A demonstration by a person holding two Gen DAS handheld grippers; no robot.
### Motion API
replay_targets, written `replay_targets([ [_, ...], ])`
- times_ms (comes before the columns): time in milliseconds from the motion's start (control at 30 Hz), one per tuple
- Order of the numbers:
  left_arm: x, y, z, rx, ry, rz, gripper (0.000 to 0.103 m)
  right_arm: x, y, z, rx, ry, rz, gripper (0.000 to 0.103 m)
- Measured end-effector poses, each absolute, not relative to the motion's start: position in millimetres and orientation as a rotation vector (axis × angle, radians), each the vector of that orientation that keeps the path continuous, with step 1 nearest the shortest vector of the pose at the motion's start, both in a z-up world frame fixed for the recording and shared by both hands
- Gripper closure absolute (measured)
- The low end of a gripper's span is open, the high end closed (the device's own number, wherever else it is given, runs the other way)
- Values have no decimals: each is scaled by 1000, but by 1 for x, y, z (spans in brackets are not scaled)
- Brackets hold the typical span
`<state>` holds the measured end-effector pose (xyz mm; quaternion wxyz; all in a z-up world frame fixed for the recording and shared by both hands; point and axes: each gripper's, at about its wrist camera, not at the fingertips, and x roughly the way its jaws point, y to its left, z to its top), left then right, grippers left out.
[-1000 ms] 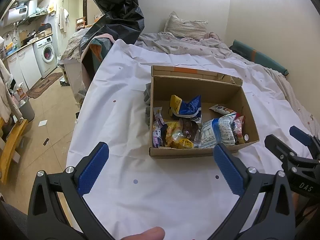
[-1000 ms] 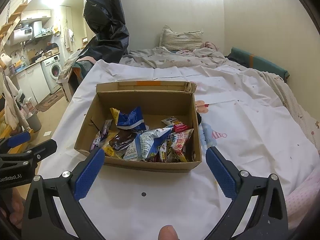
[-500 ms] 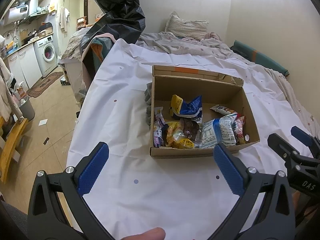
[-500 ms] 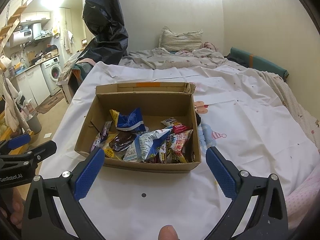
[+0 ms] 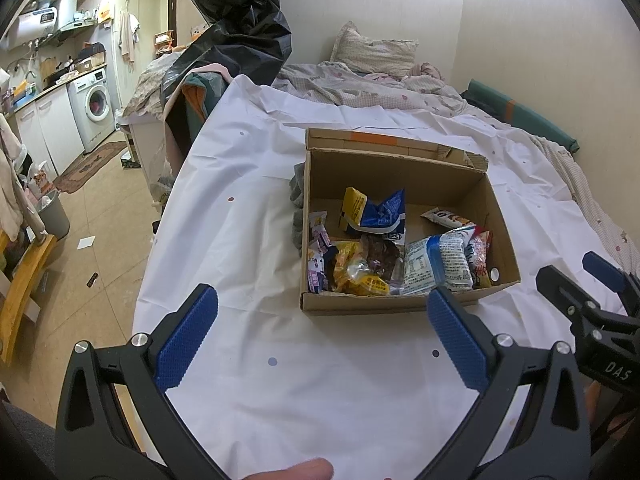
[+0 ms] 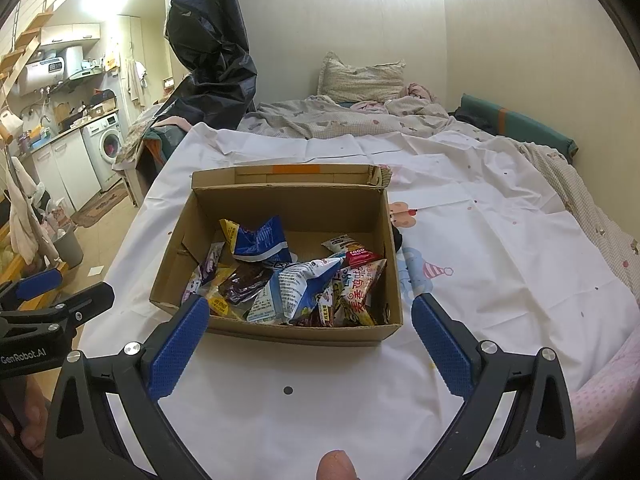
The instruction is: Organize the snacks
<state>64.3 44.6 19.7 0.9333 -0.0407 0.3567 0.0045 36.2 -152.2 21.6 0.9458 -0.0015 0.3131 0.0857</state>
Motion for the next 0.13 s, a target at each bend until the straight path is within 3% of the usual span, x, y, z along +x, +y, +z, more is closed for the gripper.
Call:
replay_targets([
  [133,63,45,18,-97,734,3,0,36,-151,22,-5,633,176,0],
])
